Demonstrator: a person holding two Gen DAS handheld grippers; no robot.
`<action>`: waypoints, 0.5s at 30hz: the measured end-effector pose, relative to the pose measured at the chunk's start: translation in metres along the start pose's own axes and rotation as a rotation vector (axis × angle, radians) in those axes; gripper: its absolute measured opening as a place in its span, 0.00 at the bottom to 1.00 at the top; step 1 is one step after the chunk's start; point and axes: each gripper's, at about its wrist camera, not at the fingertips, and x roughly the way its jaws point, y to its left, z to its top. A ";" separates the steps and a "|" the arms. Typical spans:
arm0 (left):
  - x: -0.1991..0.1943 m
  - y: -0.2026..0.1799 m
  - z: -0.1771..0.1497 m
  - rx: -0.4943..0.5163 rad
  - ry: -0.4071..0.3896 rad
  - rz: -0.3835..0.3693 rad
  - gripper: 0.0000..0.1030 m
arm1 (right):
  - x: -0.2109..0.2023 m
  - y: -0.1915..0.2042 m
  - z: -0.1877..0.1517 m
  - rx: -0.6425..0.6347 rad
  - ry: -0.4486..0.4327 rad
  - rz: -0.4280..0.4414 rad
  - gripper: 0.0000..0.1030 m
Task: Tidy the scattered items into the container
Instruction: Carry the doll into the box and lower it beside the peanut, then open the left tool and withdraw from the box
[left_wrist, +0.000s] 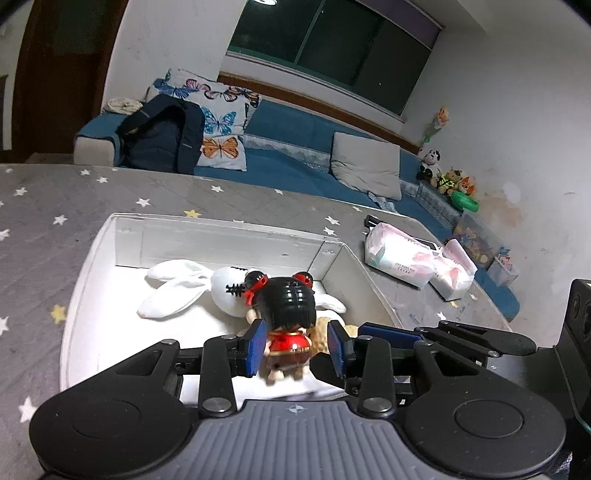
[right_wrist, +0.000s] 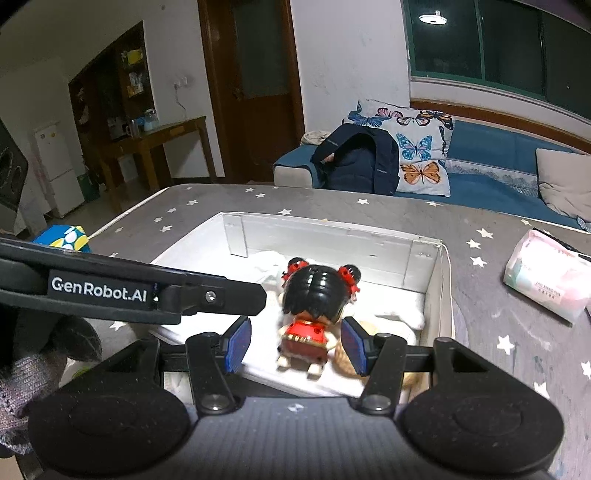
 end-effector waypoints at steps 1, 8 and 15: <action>-0.004 -0.002 -0.002 0.003 -0.004 0.008 0.38 | -0.003 0.001 -0.002 0.004 -0.003 0.004 0.53; -0.024 -0.016 -0.014 0.038 -0.024 0.054 0.38 | -0.024 0.008 -0.019 0.003 -0.033 0.018 0.58; -0.040 -0.026 -0.028 0.065 -0.035 0.121 0.38 | -0.039 0.020 -0.029 -0.027 -0.056 0.018 0.63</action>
